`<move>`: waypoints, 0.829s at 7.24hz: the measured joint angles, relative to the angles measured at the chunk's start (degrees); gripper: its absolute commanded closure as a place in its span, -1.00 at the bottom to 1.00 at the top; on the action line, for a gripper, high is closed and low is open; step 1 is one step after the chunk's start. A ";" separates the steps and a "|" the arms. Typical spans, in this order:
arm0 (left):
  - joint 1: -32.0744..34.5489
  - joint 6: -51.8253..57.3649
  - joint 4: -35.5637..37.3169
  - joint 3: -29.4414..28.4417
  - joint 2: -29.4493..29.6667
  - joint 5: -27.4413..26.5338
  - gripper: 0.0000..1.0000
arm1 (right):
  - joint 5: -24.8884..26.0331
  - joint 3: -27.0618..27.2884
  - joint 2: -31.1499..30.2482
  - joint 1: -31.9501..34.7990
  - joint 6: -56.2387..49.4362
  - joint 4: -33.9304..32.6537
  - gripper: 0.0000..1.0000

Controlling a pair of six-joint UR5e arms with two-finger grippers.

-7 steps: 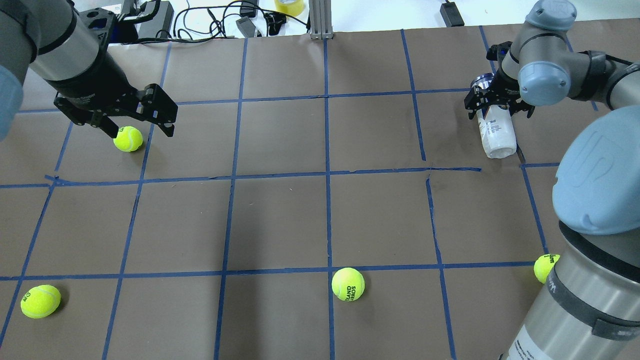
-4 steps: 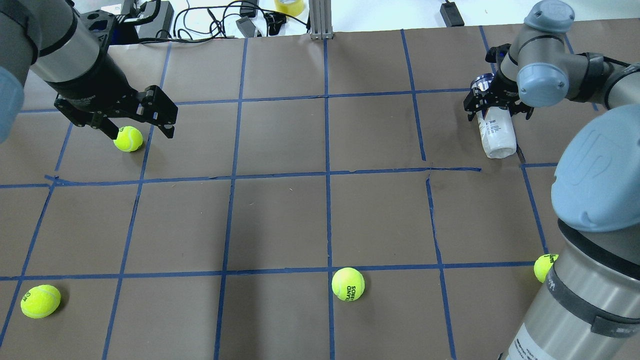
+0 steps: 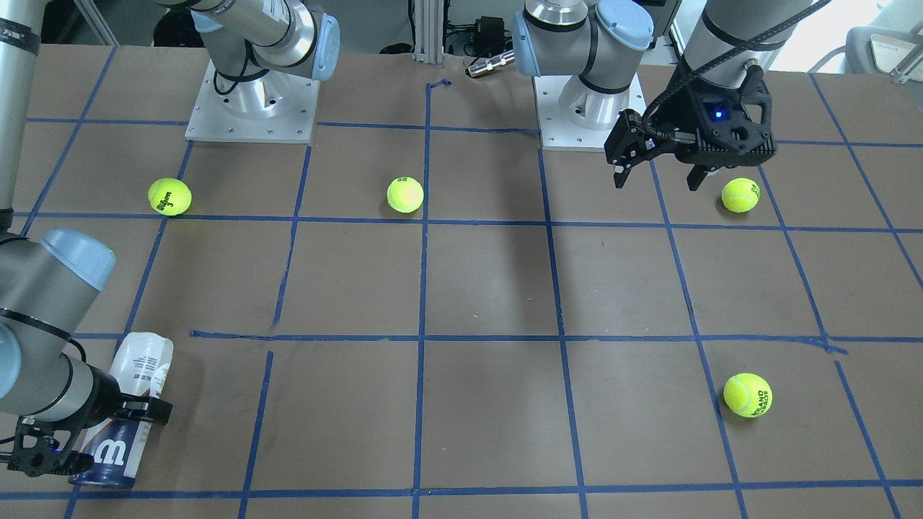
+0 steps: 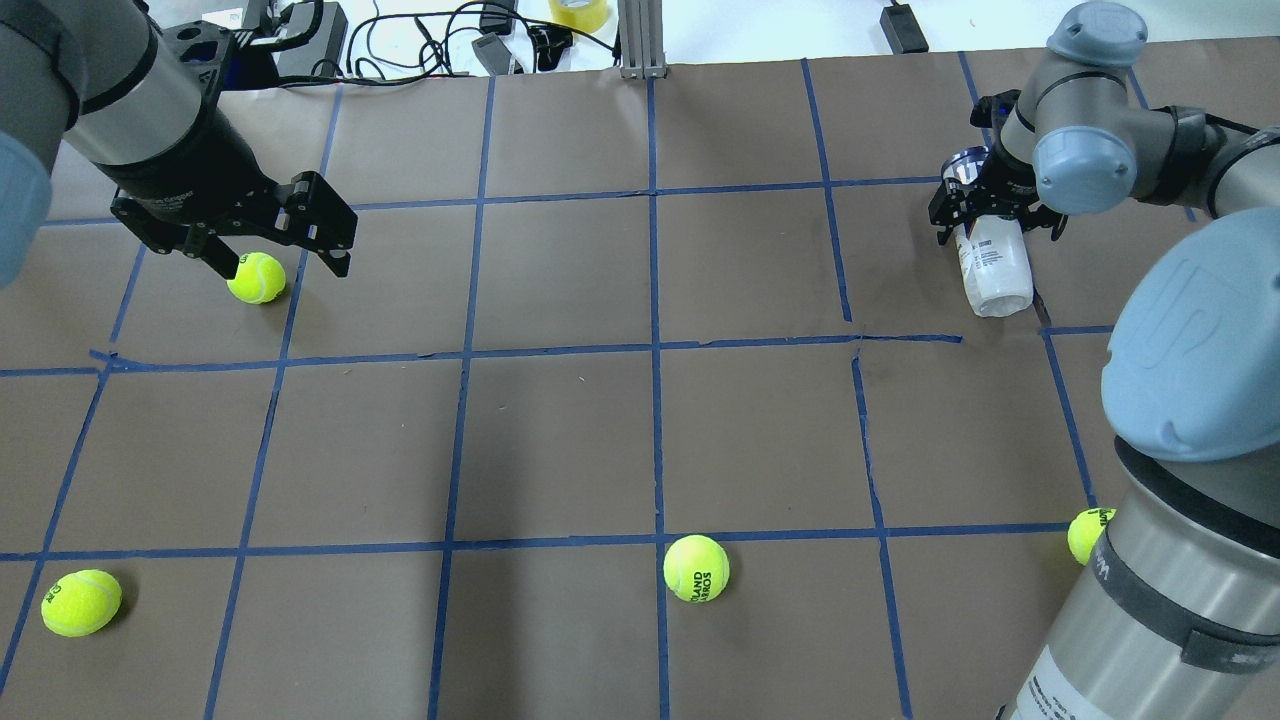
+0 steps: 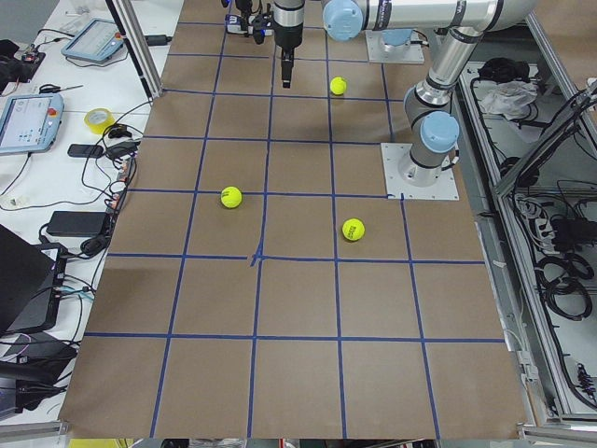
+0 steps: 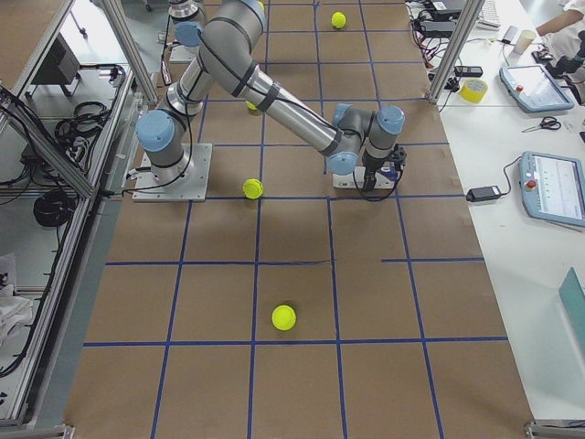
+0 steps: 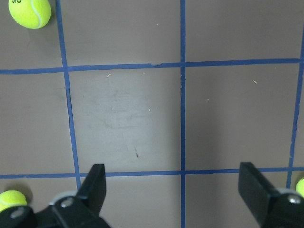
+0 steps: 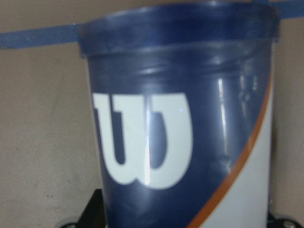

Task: Lift up tennis ball bucket
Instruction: 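Close the right gripper on the top of the can, then carry the can with the right gripper toward the table center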

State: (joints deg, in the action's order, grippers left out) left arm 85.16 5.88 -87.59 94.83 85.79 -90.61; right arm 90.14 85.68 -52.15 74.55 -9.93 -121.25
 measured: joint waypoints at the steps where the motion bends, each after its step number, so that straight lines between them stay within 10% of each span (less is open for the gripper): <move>1: 0.00 0.00 -0.02 0.00 0.00 0.00 -1.00 | 0.07 -0.03 -0.06 -0.01 0.00 0.06 -0.26; 6: -0.07 0.01 -0.04 0.00 -0.04 0.22 -1.00 | -0.41 -0.09 -2.93 1.43 -5.08 1.01 -0.25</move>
State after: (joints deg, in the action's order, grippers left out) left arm 85.09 5.89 -87.63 94.83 85.75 -90.39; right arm 89.73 85.58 -55.08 75.97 -15.01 -120.24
